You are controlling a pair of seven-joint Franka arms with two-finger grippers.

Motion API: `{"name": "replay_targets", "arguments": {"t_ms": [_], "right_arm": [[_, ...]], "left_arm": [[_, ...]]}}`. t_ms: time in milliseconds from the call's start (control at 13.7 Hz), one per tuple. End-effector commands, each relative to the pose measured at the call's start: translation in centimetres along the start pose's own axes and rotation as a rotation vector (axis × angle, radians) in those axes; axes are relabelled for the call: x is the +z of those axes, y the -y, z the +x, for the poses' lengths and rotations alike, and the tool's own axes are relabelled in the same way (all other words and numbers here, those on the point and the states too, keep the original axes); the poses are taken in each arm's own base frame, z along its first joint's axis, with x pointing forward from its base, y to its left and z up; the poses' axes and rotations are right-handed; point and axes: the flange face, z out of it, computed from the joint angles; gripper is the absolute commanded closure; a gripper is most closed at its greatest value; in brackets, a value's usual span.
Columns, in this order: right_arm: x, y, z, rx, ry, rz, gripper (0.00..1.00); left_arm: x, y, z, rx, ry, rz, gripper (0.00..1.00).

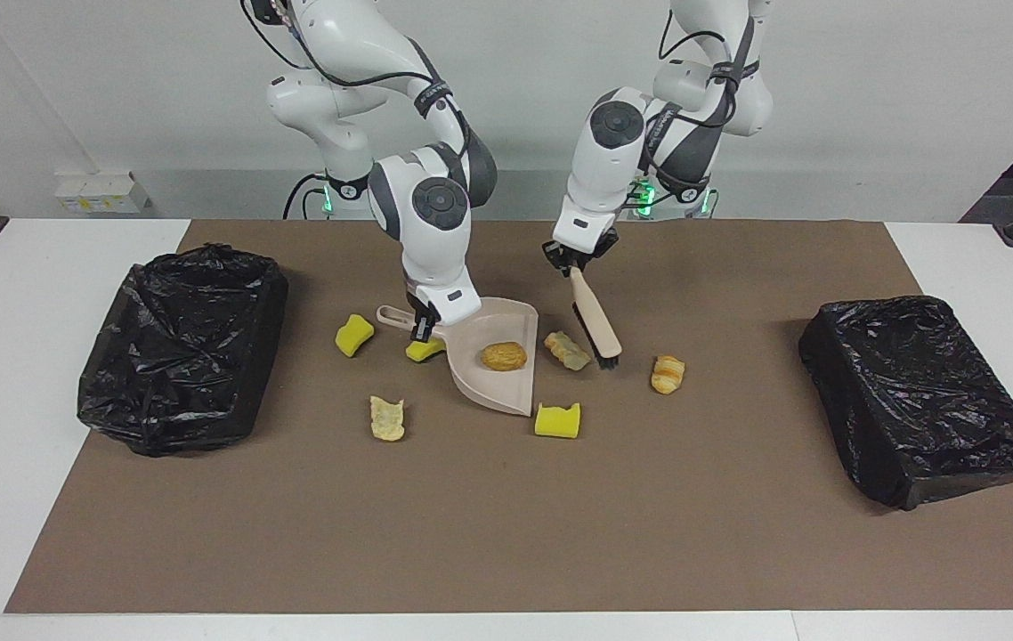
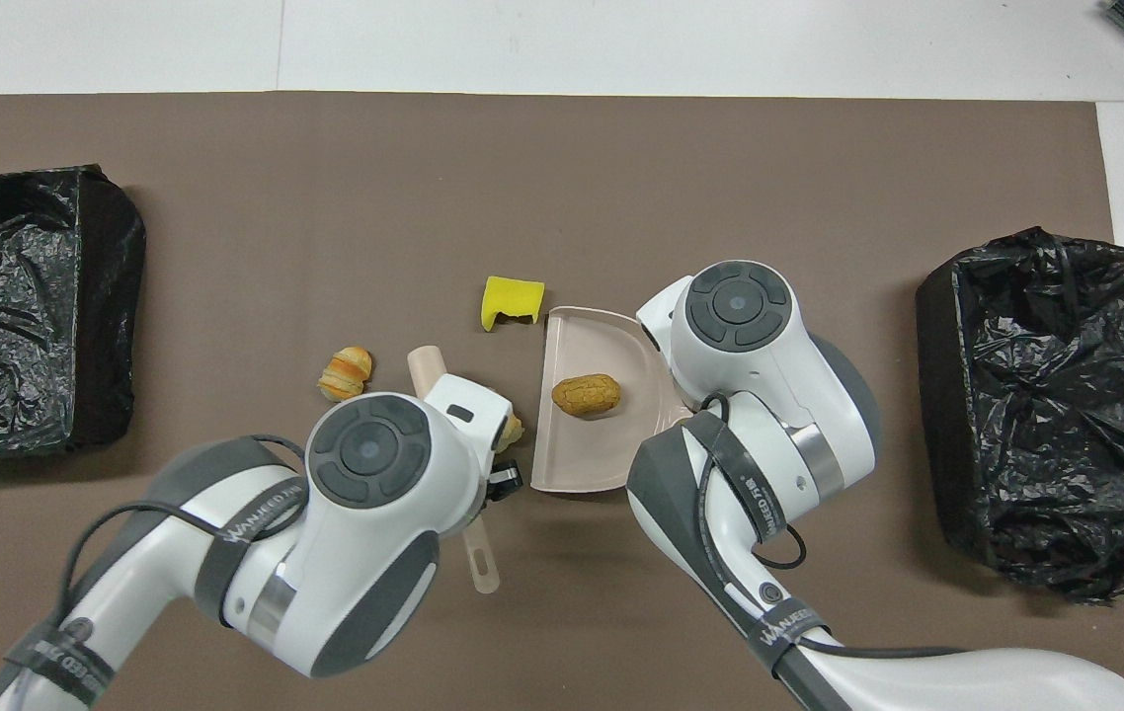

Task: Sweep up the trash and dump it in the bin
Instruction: 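Sweep more bread pieces toward the dustpan with the left gripper's brush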

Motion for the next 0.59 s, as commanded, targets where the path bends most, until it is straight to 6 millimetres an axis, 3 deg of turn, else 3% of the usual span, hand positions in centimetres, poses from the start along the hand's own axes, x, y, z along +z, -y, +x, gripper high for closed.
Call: {"name": "replay_targets", "arguments": {"t_ms": [0, 293, 366, 513], "right_arm": [[-0.1, 0.2, -0.1, 0.033, -0.004, -0.007, 1.00], [-0.1, 0.2, -0.1, 0.034, -0.005, -0.006, 1.00], [-0.1, 0.2, -0.1, 0.033, -0.004, -0.007, 1.00], [-0.1, 0.2, -0.1, 0.034, -0.005, -0.006, 1.00]], "left_arm": [[-0.1, 3.9, 3.4, -0.032, -0.014, 0.061, 1.00], [0.3, 11.1, 9.7, 0.056, -0.002, 0.068, 1.00], [1.2, 13.5, 10.8, 0.085, 0.002, 0.077, 1.00], [4.1, 15.1, 10.0, 0.114, -0.033, 0.055, 1.00]]}}
